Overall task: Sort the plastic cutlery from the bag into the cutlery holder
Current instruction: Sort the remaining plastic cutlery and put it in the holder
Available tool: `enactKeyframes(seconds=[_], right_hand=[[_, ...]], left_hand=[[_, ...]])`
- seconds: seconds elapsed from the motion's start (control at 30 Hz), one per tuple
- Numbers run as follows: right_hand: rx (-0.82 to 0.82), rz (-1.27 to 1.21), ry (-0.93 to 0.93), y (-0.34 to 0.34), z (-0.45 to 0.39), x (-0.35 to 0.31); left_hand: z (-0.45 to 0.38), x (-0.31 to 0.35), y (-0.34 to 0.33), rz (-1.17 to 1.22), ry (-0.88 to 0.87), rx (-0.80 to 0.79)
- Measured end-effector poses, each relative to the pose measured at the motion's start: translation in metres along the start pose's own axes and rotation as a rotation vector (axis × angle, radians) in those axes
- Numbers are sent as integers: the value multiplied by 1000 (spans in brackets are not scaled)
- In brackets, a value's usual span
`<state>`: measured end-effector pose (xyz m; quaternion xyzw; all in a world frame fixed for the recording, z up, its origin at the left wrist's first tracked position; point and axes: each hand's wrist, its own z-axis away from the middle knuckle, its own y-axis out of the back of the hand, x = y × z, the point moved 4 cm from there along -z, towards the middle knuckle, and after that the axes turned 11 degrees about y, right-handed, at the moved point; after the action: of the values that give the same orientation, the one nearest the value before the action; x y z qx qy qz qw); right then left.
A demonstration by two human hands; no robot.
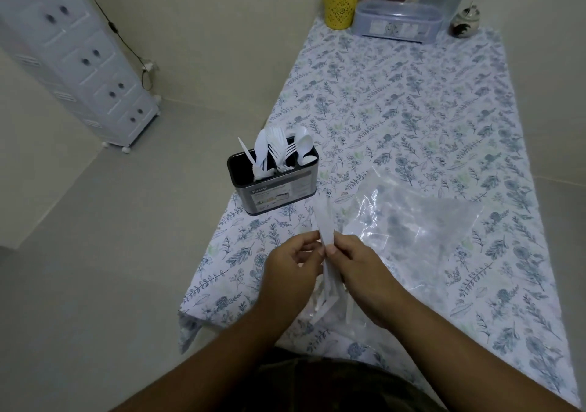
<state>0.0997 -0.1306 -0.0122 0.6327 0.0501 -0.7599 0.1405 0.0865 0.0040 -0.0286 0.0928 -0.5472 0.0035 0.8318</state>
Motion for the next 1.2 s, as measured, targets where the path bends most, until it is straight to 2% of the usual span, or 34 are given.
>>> enactKeyframes(seconds=[0.27, 0.57, 0.7, 0.9, 1.03, 1.2], right_hand=[[-53, -27, 214, -42, -54, -78], [-134, 218, 389, -75, -110, -147], [-23, 147, 438, -80, -131, -151], [181, -101, 347, -99, -144, -136], [236, -210, 311, -106, -151, -125], [267, -203, 284, -108, -160, -114]], left_hand=[[-16, 78, 68, -43, -302, 245], [-49, 129, 127, -52, -423, 324], [-66, 137, 143, -16, -450, 316], [-87, 127, 145, -11, -423, 381], [-98, 118, 149, -55, -425, 397], [-109, 115, 152, -48, -409, 277]])
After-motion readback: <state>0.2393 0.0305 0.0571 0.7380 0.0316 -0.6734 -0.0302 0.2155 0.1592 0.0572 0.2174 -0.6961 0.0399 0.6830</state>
